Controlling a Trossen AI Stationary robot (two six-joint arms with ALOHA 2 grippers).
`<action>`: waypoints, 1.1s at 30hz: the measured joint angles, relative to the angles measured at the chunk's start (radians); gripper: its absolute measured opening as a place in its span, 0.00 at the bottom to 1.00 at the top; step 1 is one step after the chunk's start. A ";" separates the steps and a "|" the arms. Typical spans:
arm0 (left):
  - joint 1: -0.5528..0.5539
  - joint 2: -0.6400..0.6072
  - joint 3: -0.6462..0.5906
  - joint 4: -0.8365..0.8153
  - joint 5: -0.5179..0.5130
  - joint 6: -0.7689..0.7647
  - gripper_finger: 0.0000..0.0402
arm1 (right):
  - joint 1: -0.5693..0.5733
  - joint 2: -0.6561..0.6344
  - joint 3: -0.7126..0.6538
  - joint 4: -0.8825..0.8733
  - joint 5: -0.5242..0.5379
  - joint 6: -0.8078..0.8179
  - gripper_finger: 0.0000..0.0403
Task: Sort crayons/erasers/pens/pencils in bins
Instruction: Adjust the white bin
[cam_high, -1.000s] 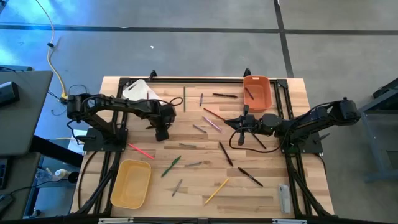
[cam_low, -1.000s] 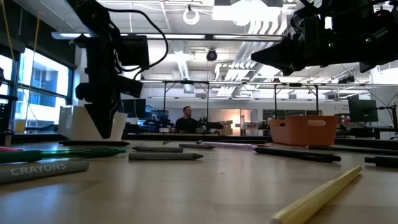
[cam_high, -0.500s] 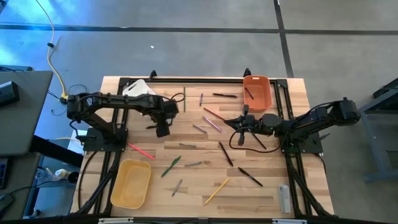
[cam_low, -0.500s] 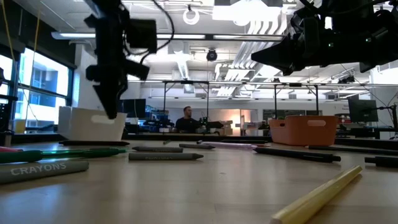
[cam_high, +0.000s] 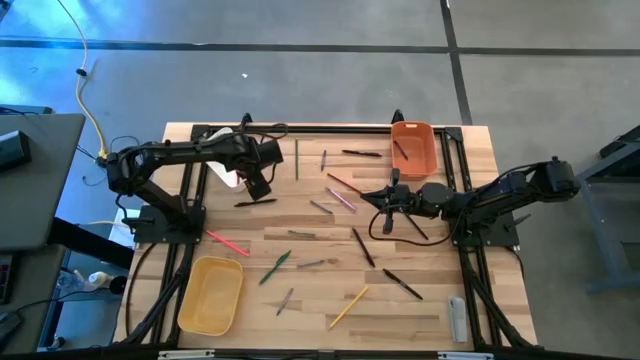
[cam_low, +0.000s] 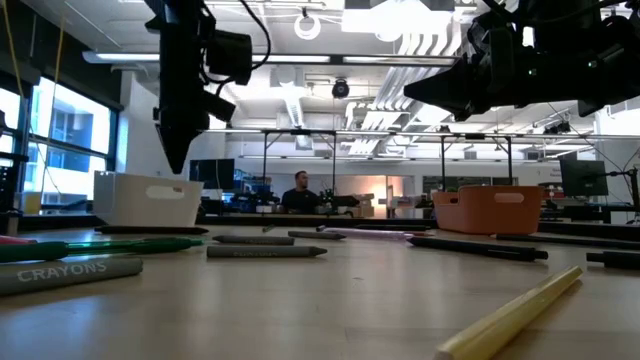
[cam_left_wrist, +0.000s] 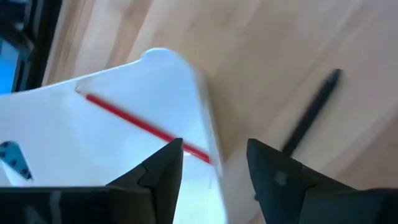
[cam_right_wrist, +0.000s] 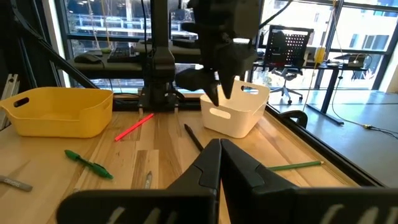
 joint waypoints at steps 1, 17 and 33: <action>0.009 0.000 -0.004 0.002 0.000 -0.003 0.43 | 0.000 0.000 0.000 0.000 0.000 0.000 0.00; 0.108 0.009 -0.008 0.065 0.074 0.079 0.38 | 0.000 0.000 0.000 0.000 -0.002 0.003 0.00; 0.126 0.058 -0.009 0.083 0.105 0.100 0.38 | 0.000 0.000 0.000 0.000 -0.003 0.000 0.00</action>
